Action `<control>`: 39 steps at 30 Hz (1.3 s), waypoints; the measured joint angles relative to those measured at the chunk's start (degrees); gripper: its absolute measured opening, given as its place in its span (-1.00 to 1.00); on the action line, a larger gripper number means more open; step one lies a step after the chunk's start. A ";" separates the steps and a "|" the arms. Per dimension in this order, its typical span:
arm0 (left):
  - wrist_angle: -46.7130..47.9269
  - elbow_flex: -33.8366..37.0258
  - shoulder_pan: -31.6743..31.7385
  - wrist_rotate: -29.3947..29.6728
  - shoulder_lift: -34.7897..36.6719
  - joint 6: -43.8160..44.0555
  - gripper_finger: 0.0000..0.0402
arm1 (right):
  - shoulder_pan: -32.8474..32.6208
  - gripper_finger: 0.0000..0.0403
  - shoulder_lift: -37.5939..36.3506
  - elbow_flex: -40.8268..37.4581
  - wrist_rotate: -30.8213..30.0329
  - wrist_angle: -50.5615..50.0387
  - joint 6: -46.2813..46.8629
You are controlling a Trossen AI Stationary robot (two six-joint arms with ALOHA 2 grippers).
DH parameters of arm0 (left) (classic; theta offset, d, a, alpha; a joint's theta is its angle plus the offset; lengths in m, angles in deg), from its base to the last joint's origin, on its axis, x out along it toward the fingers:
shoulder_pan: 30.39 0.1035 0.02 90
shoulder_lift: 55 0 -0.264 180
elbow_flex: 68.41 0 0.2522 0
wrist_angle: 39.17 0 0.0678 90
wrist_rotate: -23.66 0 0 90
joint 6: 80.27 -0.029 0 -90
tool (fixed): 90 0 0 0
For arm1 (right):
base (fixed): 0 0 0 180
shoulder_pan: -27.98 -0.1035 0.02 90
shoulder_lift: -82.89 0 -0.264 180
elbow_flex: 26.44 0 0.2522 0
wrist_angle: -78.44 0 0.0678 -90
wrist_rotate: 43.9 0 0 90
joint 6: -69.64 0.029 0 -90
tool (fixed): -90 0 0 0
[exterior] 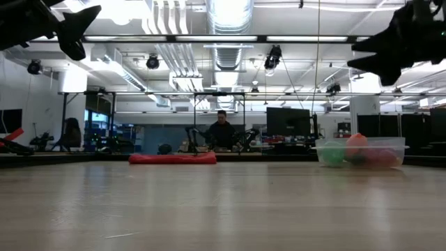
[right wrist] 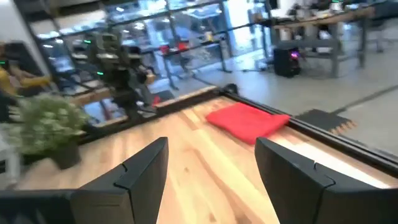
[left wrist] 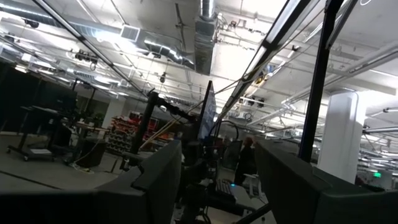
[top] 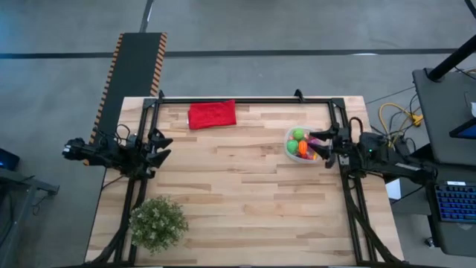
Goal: Pick and placing Produce into tupperware
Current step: Return to Home Position
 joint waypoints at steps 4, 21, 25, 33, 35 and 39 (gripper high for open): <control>0.01 0.02 0.00 -0.07 -0.02 0.00 -0.04 | 0.00 0.16 -0.03 -3.06 -4.49 -1.96 1.50; -0.10 0.09 -0.02 -0.11 -0.16 -0.02 -0.04 | 0.00 0.16 2.08 -4.09 -3.74 -12.11 4.41; 0.01 0.09 -0.02 -0.11 -0.17 -0.02 -0.04 | 0.00 0.16 2.66 -4.05 -3.74 -11.93 12.81; -0.01 0.11 -0.02 -0.11 -0.15 -0.02 -0.04 | 0.00 0.16 2.64 -4.05 -3.74 -11.78 27.10; -0.01 0.11 -0.02 -0.11 -0.15 -0.02 -0.04 | 0.00 0.16 2.64 -4.05 -3.74 -11.78 26.99; -0.01 0.11 -0.02 -0.11 -0.15 -0.02 -0.04 | 0.00 0.16 2.64 -4.05 -3.74 -11.75 26.94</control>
